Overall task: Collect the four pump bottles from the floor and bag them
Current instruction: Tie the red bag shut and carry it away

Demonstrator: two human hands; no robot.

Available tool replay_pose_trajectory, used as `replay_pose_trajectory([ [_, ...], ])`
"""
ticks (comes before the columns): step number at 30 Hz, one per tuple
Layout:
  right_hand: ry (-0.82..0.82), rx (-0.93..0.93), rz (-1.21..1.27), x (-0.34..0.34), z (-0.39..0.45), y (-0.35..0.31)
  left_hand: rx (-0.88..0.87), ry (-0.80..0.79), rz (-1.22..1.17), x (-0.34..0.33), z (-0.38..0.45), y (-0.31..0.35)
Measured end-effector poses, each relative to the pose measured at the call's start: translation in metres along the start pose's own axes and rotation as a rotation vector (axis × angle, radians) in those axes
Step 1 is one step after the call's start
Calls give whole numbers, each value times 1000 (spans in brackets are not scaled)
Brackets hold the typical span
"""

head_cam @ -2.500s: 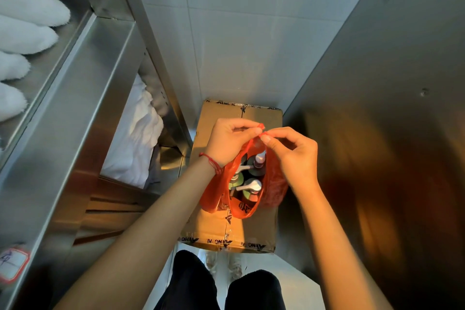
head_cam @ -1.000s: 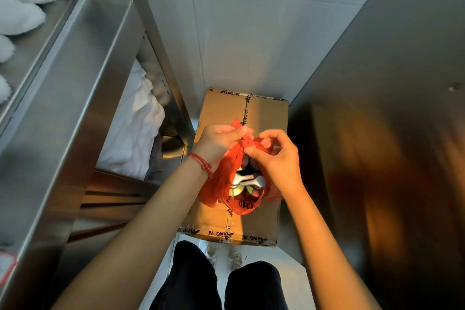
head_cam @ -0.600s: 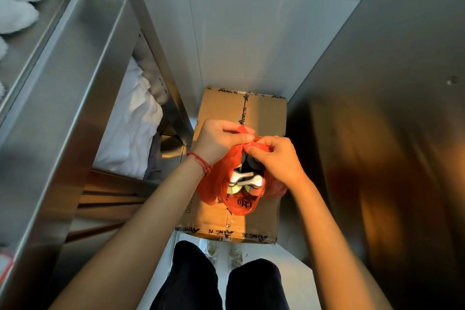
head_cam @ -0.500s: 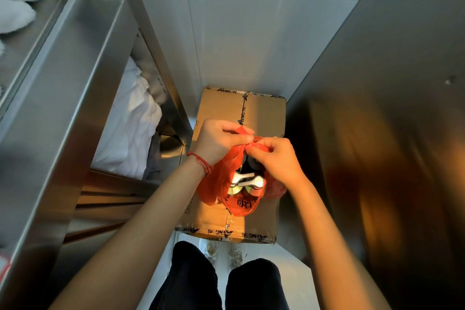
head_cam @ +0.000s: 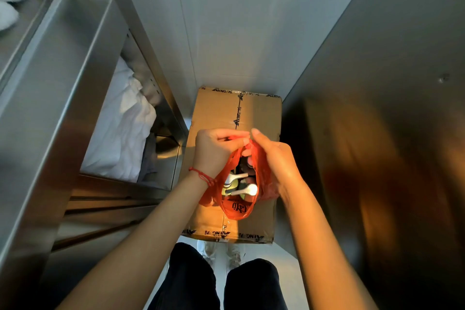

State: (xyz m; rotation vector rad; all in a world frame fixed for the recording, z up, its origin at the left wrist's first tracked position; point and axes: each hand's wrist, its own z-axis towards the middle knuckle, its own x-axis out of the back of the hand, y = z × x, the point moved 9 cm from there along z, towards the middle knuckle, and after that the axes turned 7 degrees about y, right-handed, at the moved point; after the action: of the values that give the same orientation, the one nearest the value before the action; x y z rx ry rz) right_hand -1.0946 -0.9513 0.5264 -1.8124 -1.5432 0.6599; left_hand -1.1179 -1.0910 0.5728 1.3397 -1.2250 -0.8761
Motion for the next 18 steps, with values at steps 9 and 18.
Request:
replay_pose_trajectory([
  [9,7,-56,299,-6,-5,-4,36,81,-112,-1,-6,-6],
  [18,359,105,419,24,0,4,262,323,-140,27,-10,-44],
])
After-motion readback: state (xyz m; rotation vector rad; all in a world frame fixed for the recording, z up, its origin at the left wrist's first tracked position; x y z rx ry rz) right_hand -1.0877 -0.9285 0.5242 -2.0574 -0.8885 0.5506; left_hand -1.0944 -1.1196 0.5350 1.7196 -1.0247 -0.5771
